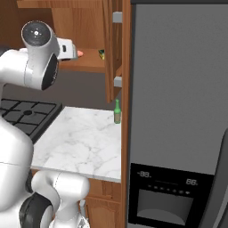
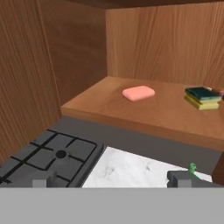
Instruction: Pick the bar soap and sponge from the cabinet and place them on the counter.
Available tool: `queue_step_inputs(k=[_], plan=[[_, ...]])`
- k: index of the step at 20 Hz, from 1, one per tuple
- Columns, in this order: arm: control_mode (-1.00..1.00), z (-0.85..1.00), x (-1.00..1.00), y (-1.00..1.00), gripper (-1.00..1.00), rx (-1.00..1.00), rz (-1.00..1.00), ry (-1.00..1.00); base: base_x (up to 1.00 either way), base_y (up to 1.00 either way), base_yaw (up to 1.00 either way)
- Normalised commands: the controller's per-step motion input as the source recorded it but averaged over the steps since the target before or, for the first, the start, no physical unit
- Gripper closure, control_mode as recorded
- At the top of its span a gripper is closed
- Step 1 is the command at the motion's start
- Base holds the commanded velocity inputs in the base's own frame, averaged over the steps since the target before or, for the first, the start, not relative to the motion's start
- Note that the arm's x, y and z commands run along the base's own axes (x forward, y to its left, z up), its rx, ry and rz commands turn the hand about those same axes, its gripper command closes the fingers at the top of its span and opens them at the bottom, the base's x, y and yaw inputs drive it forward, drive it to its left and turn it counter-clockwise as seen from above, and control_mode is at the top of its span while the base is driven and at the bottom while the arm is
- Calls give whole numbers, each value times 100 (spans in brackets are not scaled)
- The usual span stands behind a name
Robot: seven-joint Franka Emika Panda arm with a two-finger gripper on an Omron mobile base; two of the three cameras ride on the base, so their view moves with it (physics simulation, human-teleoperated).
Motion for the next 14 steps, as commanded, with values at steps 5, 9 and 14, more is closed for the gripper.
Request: queue_step_inputs(k=[5,9,14], plan=[[-100,0,1,0,-100,-2,-9,-1,0,0,0],[-100,0,5,0,-100,-2,-13,0,0,0,0],[-100,0,6,0,-100,0,-15,-2,0,0,0]])
